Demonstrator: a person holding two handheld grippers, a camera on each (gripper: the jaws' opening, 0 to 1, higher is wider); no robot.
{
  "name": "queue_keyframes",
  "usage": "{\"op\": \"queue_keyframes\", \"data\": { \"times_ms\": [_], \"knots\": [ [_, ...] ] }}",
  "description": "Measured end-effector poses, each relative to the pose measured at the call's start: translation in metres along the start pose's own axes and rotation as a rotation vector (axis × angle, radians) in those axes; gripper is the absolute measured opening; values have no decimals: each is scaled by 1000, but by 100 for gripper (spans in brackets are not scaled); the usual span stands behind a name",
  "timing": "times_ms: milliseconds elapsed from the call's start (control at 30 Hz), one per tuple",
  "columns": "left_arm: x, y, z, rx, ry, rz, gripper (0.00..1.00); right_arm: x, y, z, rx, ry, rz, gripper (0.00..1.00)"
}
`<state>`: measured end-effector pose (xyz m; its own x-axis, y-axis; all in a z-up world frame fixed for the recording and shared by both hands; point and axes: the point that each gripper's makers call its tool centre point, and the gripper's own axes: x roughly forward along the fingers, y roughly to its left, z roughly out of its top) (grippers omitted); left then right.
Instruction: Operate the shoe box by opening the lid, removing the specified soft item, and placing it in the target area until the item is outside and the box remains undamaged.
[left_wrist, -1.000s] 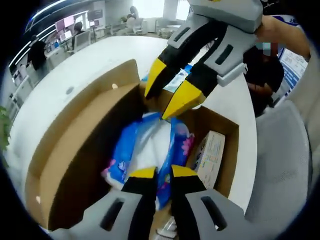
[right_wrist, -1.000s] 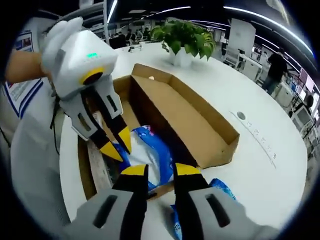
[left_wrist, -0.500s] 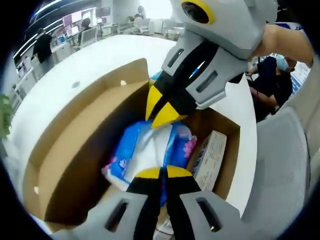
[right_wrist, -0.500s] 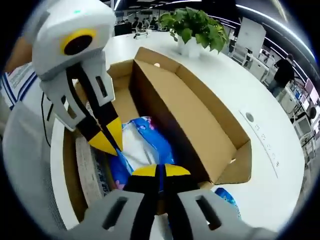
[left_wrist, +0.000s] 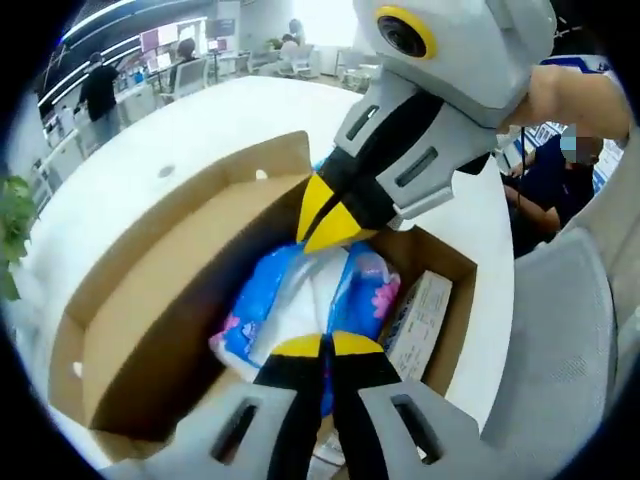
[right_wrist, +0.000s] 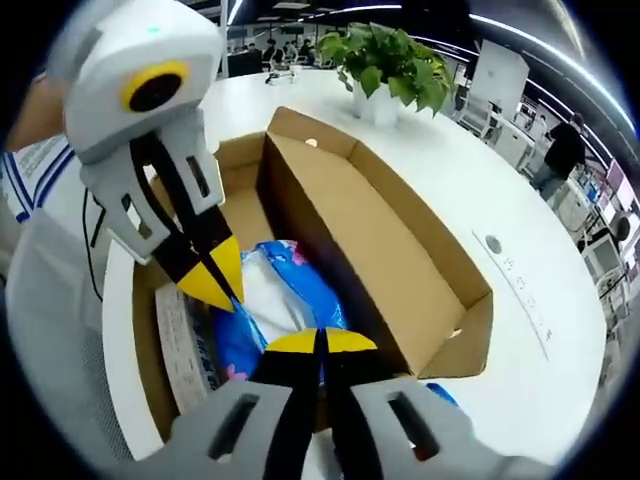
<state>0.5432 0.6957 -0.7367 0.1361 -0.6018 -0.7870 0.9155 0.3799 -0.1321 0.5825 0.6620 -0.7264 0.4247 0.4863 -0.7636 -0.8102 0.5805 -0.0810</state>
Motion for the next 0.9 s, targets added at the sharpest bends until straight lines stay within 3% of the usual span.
{"op": "queue_keyframes", "data": {
  "times_ms": [900],
  "knots": [
    [-47, -8, 34, 51, -54, 72, 0, -47, -3, 39, -47, -97, -41, 0]
  ]
}}
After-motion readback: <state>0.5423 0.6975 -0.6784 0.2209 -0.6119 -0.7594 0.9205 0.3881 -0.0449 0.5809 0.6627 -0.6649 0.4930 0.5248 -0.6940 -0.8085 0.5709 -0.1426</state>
